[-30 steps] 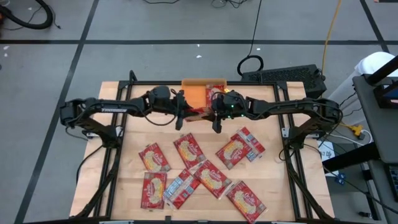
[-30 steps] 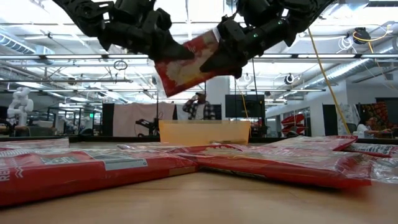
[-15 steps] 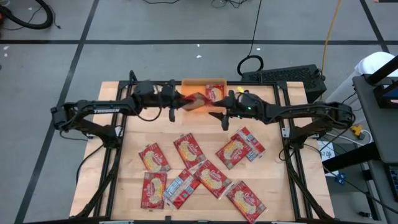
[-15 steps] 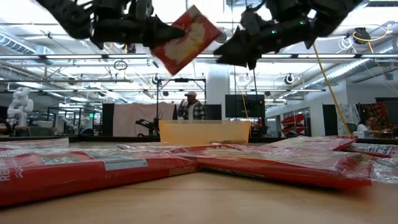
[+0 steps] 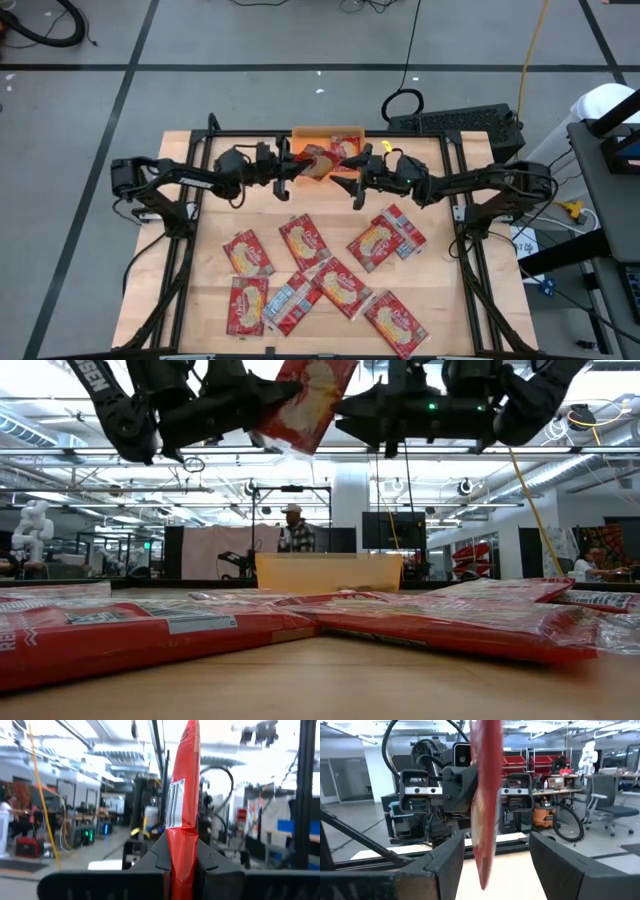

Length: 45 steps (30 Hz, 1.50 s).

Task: Sort popcorn bags into baskets
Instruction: Put the popcorn pack into the orange bin

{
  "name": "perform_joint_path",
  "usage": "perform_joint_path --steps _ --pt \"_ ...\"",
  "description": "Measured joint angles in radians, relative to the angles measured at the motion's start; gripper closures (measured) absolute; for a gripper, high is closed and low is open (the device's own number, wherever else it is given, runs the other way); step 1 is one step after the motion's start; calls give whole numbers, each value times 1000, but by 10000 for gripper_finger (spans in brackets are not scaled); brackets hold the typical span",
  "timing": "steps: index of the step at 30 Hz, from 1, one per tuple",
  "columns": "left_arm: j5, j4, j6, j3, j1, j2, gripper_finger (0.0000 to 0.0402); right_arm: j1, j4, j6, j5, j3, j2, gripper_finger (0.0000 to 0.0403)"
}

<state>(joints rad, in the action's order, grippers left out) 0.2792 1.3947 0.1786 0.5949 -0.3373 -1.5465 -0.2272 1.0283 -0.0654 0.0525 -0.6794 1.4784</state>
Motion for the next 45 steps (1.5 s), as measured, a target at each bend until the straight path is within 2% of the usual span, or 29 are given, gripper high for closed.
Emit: perform_joint_path --steps 4,7,10,14,16,19,24,28,31,35,37,40,42,45 --pt "-21 66 15 0 4 -30 383 0 13 22 1 -46 26 193" --pt "-35 77 24 0 4 -38 382 0 18 25 2 -69 26 216" --pt "-39 75 18 0 4 -38 376 0 14 25 3 -80 26 266" --pt "-36 58 -24 0 7 -38 367 -2 10 25 3 -84 26 361" --pt "-37 46 -62 0 6 -38 359 -2 0 25 0 -84 25 389" --pt "-40 18 -130 -10 6 -28 329 -18 -22 -1 4 -85 20 385" --pt "-89 -45 -157 -41 -15 51 244 -69 -187 -38 49 -148 2 394" --pt "-189 -218 -138 -71 -35 151 182 -117 -419 -38 89 -256 5 396" --pt "-283 -375 -132 -87 -43 230 152 -162 -634 -8 99 -360 9 394" --pt "-383 -597 -141 -103 -45 312 137 -218 -768 0 115 -439 42 393" --pt "-399 -672 -149 -105 -50 334 138 -244 -765 -14 179 -454 62 393" --pt "-398 -701 -118 -104 -77 340 147 -266 -753 -51 283 -458 94 393" --pt "-355 -709 -85 -100 -116 340 153 -272 -766 -59 297 -458 118 393" --pt "-228 -744 -23 -70 -206 334 159 -281 -755 -79 333 -457 153 393"
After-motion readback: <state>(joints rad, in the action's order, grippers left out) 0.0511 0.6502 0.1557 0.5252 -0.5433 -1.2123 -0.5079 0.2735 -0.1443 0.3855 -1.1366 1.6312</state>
